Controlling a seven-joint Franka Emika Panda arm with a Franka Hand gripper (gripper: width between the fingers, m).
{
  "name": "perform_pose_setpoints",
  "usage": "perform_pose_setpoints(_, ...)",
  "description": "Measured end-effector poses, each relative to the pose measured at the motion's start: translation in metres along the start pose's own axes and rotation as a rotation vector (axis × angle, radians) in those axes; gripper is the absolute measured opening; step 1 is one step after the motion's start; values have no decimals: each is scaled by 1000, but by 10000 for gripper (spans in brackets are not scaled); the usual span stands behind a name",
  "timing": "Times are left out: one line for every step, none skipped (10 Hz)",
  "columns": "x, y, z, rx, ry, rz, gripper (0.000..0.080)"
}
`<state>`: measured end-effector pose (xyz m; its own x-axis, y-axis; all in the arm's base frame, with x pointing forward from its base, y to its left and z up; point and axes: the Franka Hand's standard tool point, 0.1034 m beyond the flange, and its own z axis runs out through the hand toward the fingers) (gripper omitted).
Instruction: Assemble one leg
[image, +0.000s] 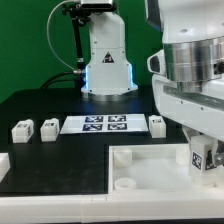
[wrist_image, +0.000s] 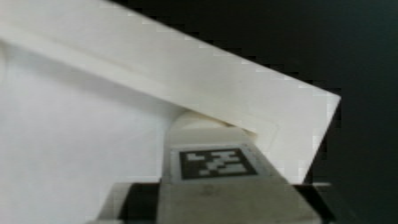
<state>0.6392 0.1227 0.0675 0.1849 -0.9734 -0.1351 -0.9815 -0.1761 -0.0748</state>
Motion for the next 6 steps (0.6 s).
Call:
perform_pose_setpoints(-2, 0, 0, 2, -12, 167, 295)
perform_pose_setpoints(-7, 1, 2, -1, -10, 320, 295)
perform_pose_setpoints(-6, 1, 1, 0, -8, 307, 294)
perform_pose_setpoints(-6, 1, 1, 0, -8, 303, 294)
perform_pose_setpoints(-6, 1, 2, 0, -7, 242, 477)
perform_pose_setpoints(-3, 2, 3, 19, 1, 96, 589)
